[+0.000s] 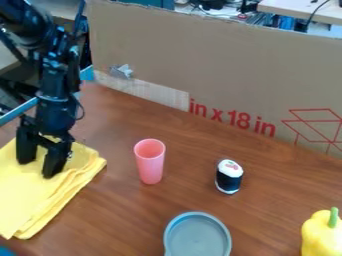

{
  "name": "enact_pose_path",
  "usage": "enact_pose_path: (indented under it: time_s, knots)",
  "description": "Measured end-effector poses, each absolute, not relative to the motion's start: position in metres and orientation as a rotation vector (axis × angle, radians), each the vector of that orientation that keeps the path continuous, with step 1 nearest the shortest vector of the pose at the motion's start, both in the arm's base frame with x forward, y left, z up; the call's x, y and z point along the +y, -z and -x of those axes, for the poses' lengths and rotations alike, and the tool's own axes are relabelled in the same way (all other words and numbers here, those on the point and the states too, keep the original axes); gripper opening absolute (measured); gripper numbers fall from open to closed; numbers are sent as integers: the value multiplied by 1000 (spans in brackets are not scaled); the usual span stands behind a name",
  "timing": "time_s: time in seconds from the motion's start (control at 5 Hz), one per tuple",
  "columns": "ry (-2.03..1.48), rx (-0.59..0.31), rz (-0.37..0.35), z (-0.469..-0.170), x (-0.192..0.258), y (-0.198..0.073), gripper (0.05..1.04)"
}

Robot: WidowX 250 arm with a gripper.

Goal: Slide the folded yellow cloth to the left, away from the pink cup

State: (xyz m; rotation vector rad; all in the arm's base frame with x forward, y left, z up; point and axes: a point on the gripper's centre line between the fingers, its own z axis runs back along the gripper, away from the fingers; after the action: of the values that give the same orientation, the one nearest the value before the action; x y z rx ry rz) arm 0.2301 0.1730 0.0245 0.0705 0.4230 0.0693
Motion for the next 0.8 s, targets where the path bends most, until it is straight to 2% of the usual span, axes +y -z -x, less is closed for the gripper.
enact_pose_path:
  time_s: [0.2, 0.4, 0.6, 0.8]
  knots:
    - [-69, 442, 11, -222, 168, -24, 1001]
    - [-35, 334, 21, -233, 162, -30, 1001]
    - [52, 171, 44, -250, 144, -64, 1001]
    - [103, 64, 27, -246, 128, -102, 1001]
